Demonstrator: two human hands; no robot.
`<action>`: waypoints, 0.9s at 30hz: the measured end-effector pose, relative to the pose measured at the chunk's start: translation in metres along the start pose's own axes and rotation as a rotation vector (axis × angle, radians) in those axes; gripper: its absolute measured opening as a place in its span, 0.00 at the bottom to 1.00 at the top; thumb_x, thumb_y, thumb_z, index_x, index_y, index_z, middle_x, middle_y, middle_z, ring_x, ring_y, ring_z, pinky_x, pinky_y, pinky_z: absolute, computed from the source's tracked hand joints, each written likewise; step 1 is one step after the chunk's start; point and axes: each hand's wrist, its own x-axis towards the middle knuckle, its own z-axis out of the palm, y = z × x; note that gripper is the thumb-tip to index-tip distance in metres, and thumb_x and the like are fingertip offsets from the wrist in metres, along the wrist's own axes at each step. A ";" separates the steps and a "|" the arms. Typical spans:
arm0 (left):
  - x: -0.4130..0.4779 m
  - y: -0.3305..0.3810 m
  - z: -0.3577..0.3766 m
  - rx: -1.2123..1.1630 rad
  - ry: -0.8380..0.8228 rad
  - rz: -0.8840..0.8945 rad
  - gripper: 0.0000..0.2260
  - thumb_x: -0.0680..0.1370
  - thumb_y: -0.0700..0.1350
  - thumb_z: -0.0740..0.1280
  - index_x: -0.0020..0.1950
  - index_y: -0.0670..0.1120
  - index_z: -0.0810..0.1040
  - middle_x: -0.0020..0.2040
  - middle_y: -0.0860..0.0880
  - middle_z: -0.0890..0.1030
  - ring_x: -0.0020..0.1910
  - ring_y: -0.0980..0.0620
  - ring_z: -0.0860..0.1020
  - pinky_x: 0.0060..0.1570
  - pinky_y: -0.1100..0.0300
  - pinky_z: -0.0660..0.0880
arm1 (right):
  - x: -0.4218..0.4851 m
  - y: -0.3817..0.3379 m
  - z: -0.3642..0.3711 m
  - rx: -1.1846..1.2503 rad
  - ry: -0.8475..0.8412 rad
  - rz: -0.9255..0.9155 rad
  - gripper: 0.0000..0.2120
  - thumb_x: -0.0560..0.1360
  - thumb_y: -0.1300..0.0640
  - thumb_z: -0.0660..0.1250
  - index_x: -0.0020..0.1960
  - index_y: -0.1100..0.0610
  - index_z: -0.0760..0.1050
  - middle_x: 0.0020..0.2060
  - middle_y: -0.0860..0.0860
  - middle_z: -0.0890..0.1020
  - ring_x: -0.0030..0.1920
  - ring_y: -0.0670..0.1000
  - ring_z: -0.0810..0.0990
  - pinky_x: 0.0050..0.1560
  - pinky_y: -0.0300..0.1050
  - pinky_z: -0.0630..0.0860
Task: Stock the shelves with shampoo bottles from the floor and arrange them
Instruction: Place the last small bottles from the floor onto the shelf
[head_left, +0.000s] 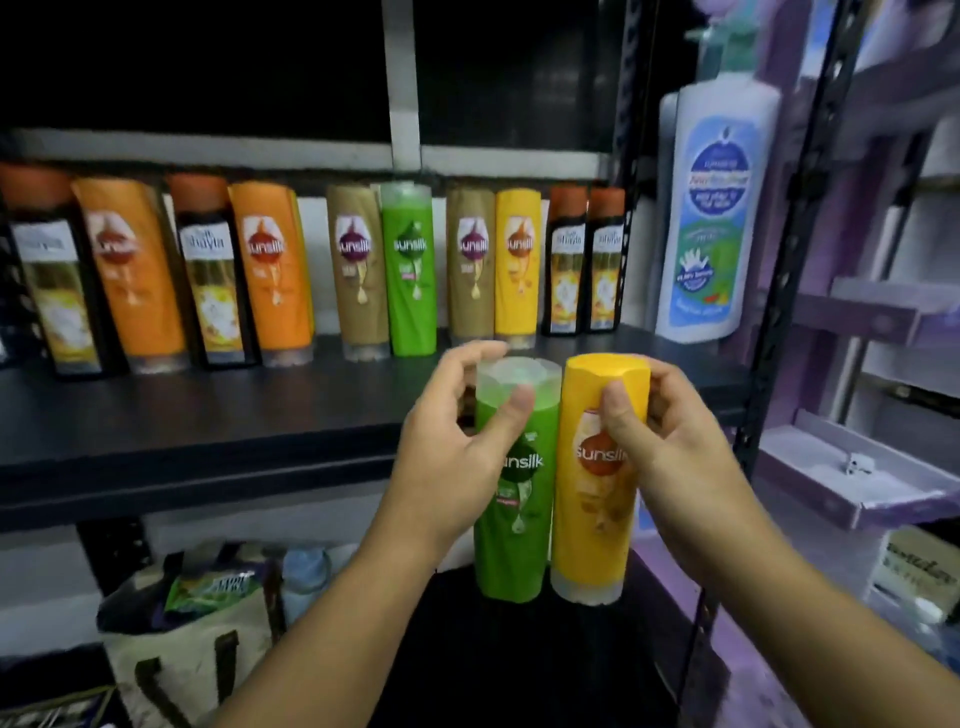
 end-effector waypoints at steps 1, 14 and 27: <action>0.018 0.013 -0.001 -0.002 0.009 0.032 0.18 0.77 0.63 0.70 0.65 0.61 0.76 0.64 0.57 0.81 0.66 0.54 0.78 0.66 0.47 0.76 | 0.015 -0.016 0.000 0.010 -0.023 -0.026 0.21 0.73 0.41 0.67 0.63 0.49 0.74 0.52 0.49 0.86 0.52 0.49 0.86 0.49 0.51 0.82; 0.171 0.076 0.010 0.159 0.178 0.062 0.22 0.79 0.61 0.69 0.70 0.58 0.70 0.71 0.50 0.73 0.65 0.51 0.73 0.50 0.59 0.71 | 0.173 -0.077 0.028 0.093 0.015 -0.120 0.12 0.80 0.44 0.67 0.60 0.47 0.74 0.52 0.52 0.85 0.49 0.54 0.87 0.51 0.61 0.84; 0.155 -0.003 -0.014 0.313 -0.188 -0.126 0.33 0.73 0.66 0.73 0.74 0.60 0.67 0.66 0.64 0.79 0.64 0.63 0.77 0.67 0.57 0.75 | 0.166 -0.014 0.004 -0.184 -0.304 0.061 0.25 0.75 0.53 0.74 0.67 0.43 0.67 0.58 0.45 0.83 0.55 0.45 0.84 0.54 0.44 0.82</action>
